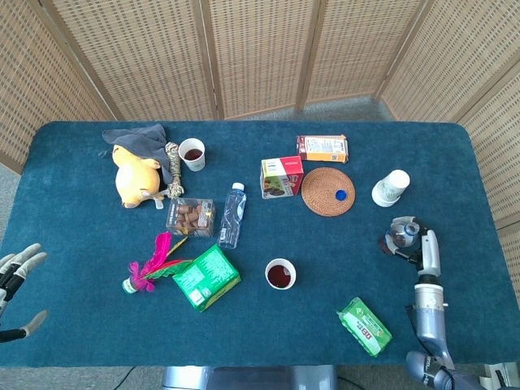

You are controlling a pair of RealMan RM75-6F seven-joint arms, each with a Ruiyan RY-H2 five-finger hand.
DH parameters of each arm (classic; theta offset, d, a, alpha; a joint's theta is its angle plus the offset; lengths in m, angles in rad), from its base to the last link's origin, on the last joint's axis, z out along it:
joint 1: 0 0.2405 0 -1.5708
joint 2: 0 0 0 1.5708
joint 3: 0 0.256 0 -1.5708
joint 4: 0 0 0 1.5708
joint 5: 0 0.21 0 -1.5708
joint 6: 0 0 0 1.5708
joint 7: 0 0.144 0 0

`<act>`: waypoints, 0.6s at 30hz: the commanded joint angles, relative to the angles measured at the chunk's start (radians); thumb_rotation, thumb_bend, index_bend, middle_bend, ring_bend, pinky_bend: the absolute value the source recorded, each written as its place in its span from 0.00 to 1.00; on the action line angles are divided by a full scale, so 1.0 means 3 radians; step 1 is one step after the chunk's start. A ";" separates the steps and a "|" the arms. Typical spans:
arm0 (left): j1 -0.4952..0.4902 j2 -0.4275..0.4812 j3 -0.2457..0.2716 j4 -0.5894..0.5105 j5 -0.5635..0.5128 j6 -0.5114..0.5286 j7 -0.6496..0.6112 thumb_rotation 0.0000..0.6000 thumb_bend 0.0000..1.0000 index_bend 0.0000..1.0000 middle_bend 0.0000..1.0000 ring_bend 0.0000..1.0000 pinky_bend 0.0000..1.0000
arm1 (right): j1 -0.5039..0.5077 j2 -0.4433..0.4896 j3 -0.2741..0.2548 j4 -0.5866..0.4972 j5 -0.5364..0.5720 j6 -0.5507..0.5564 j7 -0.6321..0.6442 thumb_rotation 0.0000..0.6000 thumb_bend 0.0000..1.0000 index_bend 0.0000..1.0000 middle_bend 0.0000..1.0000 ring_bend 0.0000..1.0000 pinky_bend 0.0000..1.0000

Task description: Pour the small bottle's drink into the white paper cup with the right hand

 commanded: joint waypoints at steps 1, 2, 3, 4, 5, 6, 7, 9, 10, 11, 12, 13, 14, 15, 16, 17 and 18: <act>0.0000 -0.0001 0.0001 -0.0001 0.0000 -0.0001 0.0004 1.00 0.37 0.00 0.00 0.00 0.00 | 0.0000 -0.0010 -0.0006 0.0034 -0.0009 0.0001 0.0020 1.00 0.87 0.56 0.47 0.29 0.63; 0.0000 -0.0001 0.0001 -0.0002 0.0000 -0.0002 0.0006 1.00 0.37 0.00 0.00 0.00 0.00 | 0.0001 -0.0014 -0.0007 0.0049 -0.0011 -0.0001 0.0024 1.00 0.87 0.56 0.47 0.29 0.63; 0.0000 -0.0001 0.0002 -0.0003 0.0000 -0.0001 0.0007 1.00 0.37 0.00 0.00 0.00 0.00 | 0.0003 -0.0018 -0.0010 0.0066 -0.0014 -0.0002 0.0028 1.00 0.87 0.56 0.47 0.29 0.63; 0.0000 -0.0001 0.0002 -0.0005 -0.0002 -0.0001 0.0010 1.00 0.37 0.00 0.00 0.00 0.00 | 0.0006 -0.0024 -0.0017 0.0093 -0.0021 -0.0007 0.0027 1.00 0.87 0.56 0.46 0.28 0.62; 0.0000 -0.0002 0.0001 -0.0006 -0.0003 -0.0002 0.0013 1.00 0.37 0.00 0.00 0.00 0.00 | 0.0010 -0.0027 -0.0026 0.0114 -0.0031 -0.0010 0.0028 1.00 0.87 0.56 0.46 0.27 0.62; 0.0000 -0.0003 0.0002 -0.0008 -0.0004 -0.0003 0.0016 1.00 0.37 0.00 0.00 0.00 0.00 | 0.0015 -0.0032 -0.0035 0.0144 -0.0042 -0.0014 0.0026 1.00 0.86 0.56 0.46 0.27 0.62; -0.0001 -0.0003 0.0002 -0.0010 -0.0004 -0.0005 0.0019 1.00 0.37 0.00 0.00 0.00 0.00 | 0.0018 -0.0039 -0.0039 0.0165 -0.0048 -0.0013 0.0026 1.00 0.86 0.56 0.46 0.26 0.62; -0.0002 -0.0004 0.0002 -0.0014 -0.0005 -0.0010 0.0027 1.00 0.37 0.00 0.00 0.00 0.00 | 0.0023 -0.0051 -0.0045 0.0196 -0.0054 -0.0017 0.0039 1.00 0.86 0.56 0.46 0.26 0.62; -0.0004 -0.0005 0.0002 -0.0017 -0.0006 -0.0013 0.0032 1.00 0.37 0.00 0.00 0.00 0.00 | 0.0025 -0.0056 -0.0052 0.0212 -0.0061 -0.0022 0.0051 1.00 0.86 0.55 0.46 0.26 0.62; -0.0005 -0.0005 0.0002 -0.0018 -0.0006 -0.0016 0.0034 1.00 0.37 0.00 0.00 0.00 0.00 | 0.0026 -0.0060 -0.0059 0.0224 -0.0069 -0.0024 0.0061 1.00 0.86 0.55 0.45 0.26 0.62; -0.0005 -0.0005 0.0003 -0.0019 -0.0007 -0.0017 0.0034 1.00 0.37 0.00 0.00 0.00 0.00 | 0.0027 -0.0063 -0.0066 0.0233 -0.0081 -0.0020 0.0083 1.00 0.86 0.55 0.45 0.26 0.61; -0.0005 -0.0004 0.0003 -0.0020 -0.0009 -0.0018 0.0035 1.00 0.37 0.00 0.00 0.00 0.00 | 0.0025 -0.0069 -0.0073 0.0245 -0.0097 -0.0005 0.0121 1.00 0.85 0.54 0.45 0.25 0.60; -0.0005 -0.0004 0.0003 -0.0021 -0.0011 -0.0018 0.0035 1.00 0.37 0.00 0.00 0.00 0.00 | 0.0024 -0.0074 -0.0080 0.0256 -0.0109 0.0006 0.0146 1.00 0.84 0.53 0.44 0.25 0.59; -0.0005 -0.0004 0.0002 -0.0021 -0.0013 -0.0017 0.0034 1.00 0.37 0.00 0.00 0.00 0.00 | 0.0024 -0.0076 -0.0092 0.0268 -0.0126 0.0012 0.0169 1.00 0.83 0.51 0.42 0.23 0.57; -0.0004 -0.0004 0.0002 -0.0021 -0.0015 -0.0016 0.0034 1.00 0.37 0.00 0.00 0.00 0.00 | 0.0024 -0.0076 -0.0112 0.0281 -0.0152 0.0015 0.0211 1.00 0.81 0.49 0.40 0.22 0.56; -0.0004 -0.0004 0.0002 -0.0022 -0.0014 -0.0016 0.0034 1.00 0.37 0.00 0.00 0.00 0.00 | 0.0024 -0.0073 -0.0127 0.0289 -0.0171 0.0015 0.0246 1.00 0.79 0.45 0.35 0.19 0.52; -0.0004 -0.0003 0.0003 -0.0021 -0.0012 -0.0015 0.0034 1.00 0.37 0.00 0.00 0.00 0.00 | 0.0024 -0.0070 -0.0141 0.0298 -0.0188 0.0015 0.0278 1.00 0.78 0.43 0.33 0.17 0.49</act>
